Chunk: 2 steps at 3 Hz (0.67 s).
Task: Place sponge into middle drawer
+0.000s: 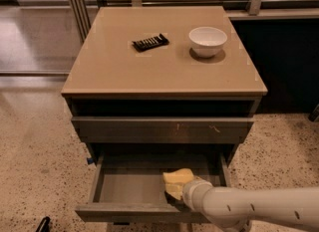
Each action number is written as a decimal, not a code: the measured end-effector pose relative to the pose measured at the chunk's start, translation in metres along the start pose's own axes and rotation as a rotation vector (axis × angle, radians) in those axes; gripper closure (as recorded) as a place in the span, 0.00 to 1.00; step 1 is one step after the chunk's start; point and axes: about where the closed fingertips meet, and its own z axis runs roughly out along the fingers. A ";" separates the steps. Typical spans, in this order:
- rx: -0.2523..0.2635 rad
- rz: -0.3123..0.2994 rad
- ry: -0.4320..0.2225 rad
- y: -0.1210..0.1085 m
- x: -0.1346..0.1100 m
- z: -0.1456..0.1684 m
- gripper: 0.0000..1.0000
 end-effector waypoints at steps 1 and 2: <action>-0.021 0.006 0.037 -0.003 0.008 0.024 1.00; -0.043 0.035 0.101 -0.008 0.025 0.041 0.98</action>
Offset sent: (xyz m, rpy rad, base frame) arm 0.0081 0.0024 -0.0733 0.0341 0.1864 0.0263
